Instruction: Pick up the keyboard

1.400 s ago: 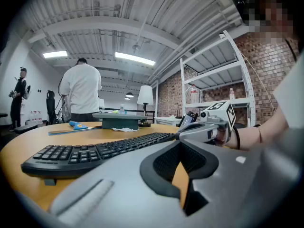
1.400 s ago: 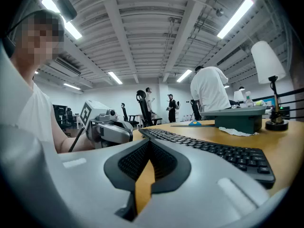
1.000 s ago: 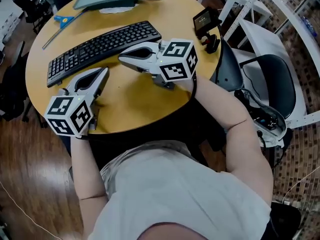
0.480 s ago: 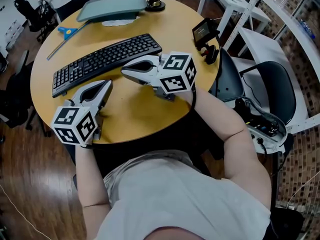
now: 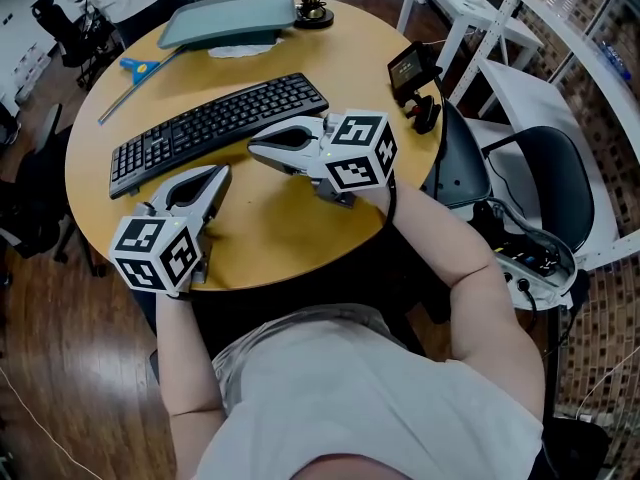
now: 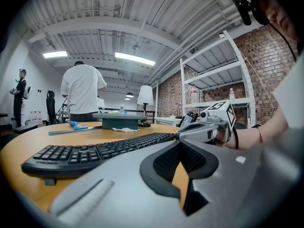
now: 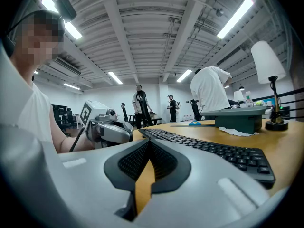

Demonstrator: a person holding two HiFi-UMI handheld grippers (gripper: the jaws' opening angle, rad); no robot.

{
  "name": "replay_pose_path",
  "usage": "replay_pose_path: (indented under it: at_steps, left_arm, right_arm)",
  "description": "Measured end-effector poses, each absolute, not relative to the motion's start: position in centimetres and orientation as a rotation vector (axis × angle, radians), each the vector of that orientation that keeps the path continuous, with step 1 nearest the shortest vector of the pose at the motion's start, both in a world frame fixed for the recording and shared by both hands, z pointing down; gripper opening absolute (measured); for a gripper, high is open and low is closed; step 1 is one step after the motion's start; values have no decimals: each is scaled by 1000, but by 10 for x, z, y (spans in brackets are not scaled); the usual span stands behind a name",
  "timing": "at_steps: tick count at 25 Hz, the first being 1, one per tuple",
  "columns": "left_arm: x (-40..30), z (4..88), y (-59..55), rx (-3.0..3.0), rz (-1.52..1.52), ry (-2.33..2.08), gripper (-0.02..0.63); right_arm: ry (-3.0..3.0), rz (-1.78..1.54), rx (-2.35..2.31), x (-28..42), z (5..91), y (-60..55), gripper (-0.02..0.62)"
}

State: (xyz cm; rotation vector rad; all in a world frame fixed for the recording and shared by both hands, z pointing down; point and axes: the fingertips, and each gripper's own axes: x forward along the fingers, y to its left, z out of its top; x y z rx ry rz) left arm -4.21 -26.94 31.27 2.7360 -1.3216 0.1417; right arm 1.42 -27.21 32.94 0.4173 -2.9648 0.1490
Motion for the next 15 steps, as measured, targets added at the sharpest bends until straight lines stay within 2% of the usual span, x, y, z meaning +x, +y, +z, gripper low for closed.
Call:
replay_pose_path:
  at_steps: [6, 9, 11, 14, 15]
  left_arm:
    - [-36, 318, -278, 2739, 143, -1320, 0]
    - [-35, 318, -273, 2737, 160, -1308, 0]
    - [-35, 317, -267, 2742, 163, -1300, 0]
    - [-35, 316, -257, 2748, 164, -1292, 0]
    - [-35, 317, -256, 2747, 165, -1294, 0]
  right_arm:
    - [-2972, 99, 437, 22, 328, -277, 2]
    - [-2824, -396, 564, 19, 311, -278, 13]
    - [-2597, -700, 562, 9, 310, -282, 88]
    - [-2270, -859, 474, -4, 335, -296, 178]
    - [-2169, -896, 458, -6, 346, -302, 181]
